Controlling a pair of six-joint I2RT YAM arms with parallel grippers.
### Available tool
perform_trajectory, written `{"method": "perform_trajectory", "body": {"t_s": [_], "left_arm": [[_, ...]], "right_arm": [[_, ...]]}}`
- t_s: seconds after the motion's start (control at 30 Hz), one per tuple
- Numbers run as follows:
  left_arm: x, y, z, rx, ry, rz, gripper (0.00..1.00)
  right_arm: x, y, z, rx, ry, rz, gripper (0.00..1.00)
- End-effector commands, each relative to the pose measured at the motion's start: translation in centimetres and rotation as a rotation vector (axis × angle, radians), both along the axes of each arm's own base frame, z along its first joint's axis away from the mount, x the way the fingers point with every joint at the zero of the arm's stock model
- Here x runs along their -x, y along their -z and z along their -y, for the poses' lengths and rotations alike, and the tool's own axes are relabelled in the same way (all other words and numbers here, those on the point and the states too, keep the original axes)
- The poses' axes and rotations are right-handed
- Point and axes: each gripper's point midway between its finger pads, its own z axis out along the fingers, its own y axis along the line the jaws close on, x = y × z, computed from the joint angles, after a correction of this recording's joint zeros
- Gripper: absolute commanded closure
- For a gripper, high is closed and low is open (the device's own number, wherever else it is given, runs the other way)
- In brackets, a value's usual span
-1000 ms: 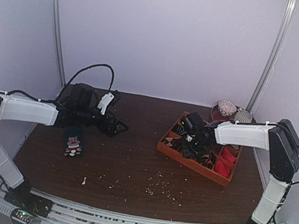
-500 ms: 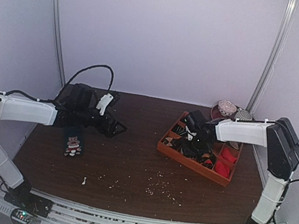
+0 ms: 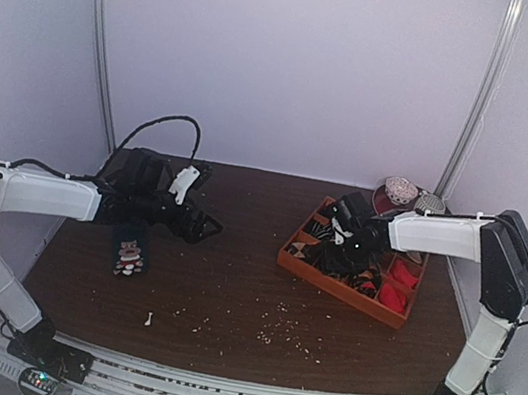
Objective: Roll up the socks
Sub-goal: Place a pair of socks in the storage box.
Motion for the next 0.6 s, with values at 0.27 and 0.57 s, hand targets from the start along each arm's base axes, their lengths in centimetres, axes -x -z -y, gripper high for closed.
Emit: {"method": "perform_trajectory", "body": {"t_s": [0.27,0.57], "left_arm": [[-0.5,-1.9,0.0,0.01,-0.005,0.056,0.02],[-0.7,-1.7,0.0,0.005,-0.007,0.054,0.02]], "right_arm": [[1.0,-3.3,1.3,-0.036,0.03,0.016,0.46],[0.3,-7.2,0.5,-0.135,0.026,0.092,0.46]]}}
